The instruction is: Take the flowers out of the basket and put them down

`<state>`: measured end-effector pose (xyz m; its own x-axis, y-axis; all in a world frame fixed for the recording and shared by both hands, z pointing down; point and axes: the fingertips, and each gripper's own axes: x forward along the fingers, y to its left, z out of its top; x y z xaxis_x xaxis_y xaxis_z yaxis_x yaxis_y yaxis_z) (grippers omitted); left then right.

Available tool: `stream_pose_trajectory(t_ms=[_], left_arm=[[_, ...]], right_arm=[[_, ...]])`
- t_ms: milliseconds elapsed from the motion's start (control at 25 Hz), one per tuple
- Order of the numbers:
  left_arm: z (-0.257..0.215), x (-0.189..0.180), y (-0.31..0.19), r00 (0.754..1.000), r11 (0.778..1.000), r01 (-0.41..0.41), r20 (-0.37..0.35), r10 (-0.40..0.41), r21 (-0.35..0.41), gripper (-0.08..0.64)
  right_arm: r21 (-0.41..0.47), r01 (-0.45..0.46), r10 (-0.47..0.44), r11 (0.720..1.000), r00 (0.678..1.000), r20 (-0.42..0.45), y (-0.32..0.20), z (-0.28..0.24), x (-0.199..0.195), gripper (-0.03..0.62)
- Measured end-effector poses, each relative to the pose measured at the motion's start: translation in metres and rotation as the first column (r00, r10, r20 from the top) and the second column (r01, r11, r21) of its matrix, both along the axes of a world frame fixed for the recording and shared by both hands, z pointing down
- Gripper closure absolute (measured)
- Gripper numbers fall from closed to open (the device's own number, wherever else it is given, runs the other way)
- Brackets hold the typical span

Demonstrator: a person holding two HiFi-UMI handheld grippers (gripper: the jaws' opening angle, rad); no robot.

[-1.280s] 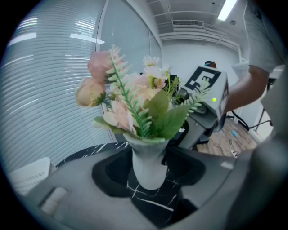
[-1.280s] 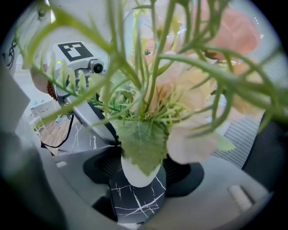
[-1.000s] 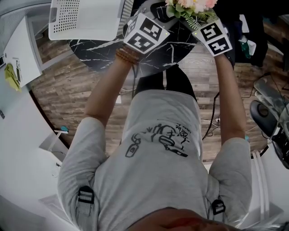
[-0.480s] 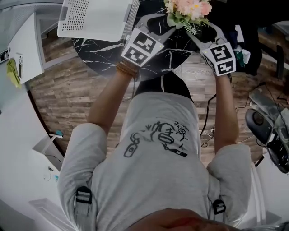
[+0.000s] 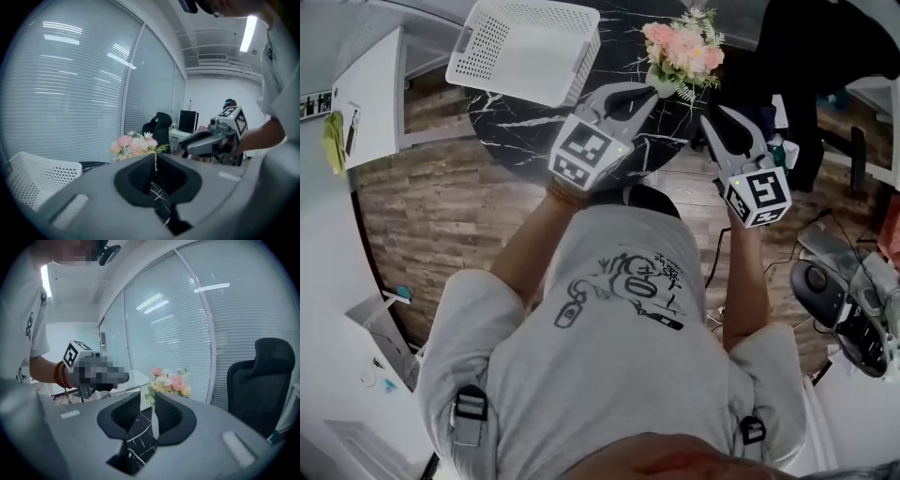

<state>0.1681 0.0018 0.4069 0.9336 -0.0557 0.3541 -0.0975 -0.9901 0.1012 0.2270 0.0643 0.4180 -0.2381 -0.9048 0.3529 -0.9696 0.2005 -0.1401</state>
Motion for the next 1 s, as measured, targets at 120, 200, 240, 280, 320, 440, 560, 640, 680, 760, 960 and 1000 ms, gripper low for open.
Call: stream_pose_trajectory(t_ms=[120,200,240,280,320,440,560,640,680,760,960,1000], left_arm=[[-0.028,0.002,0.007,0.998,1.0,0.009,-0.057,-0.008,0.023,0.555],[-0.046,-0.001,0.018,0.996,1.0,0.009,-0.088,-0.007,0.021,0.555],[-0.054,-0.003,0.024,0.995,1.0,0.007,-0.103,-0.005,0.015,0.555],[-0.063,-0.005,0.03,0.993,1.0,0.005,-0.12,-0.004,0.007,0.555],[-0.071,-0.006,0.035,0.99,1.0,0.004,-0.137,-0.004,0.001,0.555],[-0.094,-0.014,0.045,0.982,1.0,0.009,-0.186,-0.011,-0.013,0.557],[-0.113,-0.023,0.053,0.974,0.999,0.015,-0.227,-0.022,-0.031,0.557],[-0.122,-0.027,0.062,0.971,1.0,0.008,-0.239,-0.013,-0.024,0.557],[-0.125,-0.028,0.066,0.97,1.0,0.003,-0.243,-0.007,-0.016,0.557],[-0.131,-0.031,0.072,0.967,1.0,0.002,-0.256,-0.004,-0.009,0.557],[-0.148,-0.038,0.078,0.953,0.999,0.035,-0.3,-0.038,-0.013,0.557],[-0.151,-0.04,0.077,0.95,0.999,0.046,-0.309,-0.05,-0.019,0.557]], right_arm=[[0.058,0.012,-0.013,0.998,1.0,0.011,0.003,-0.032,-0.008,0.508],[0.086,0.024,-0.026,0.996,1.0,0.013,0.008,-0.05,-0.018,0.508],[0.1,0.029,-0.031,0.995,0.999,0.016,0.011,-0.059,-0.022,0.512],[0.115,0.032,-0.034,0.993,0.999,0.02,0.013,-0.067,-0.026,0.517],[0.13,0.034,-0.037,0.991,0.999,0.023,0.015,-0.075,-0.029,0.523],[0.174,0.042,-0.048,0.984,0.998,0.031,0.019,-0.099,-0.037,0.545],[0.204,0.056,-0.065,0.977,0.997,0.037,0.024,-0.119,-0.048,0.56],[0.217,0.071,-0.08,0.974,0.996,0.03,0.027,-0.13,-0.057,0.562],[0.223,0.078,-0.086,0.972,0.996,0.028,0.028,-0.134,-0.061,0.566],[0.234,0.09,-0.099,0.968,0.995,0.025,0.03,-0.142,-0.068,0.571],[0.256,0.128,-0.141,0.958,0.989,0.034,0.035,-0.156,-0.083,0.577],[0.261,0.134,-0.149,0.956,0.988,0.037,0.035,-0.158,-0.086,0.58]])
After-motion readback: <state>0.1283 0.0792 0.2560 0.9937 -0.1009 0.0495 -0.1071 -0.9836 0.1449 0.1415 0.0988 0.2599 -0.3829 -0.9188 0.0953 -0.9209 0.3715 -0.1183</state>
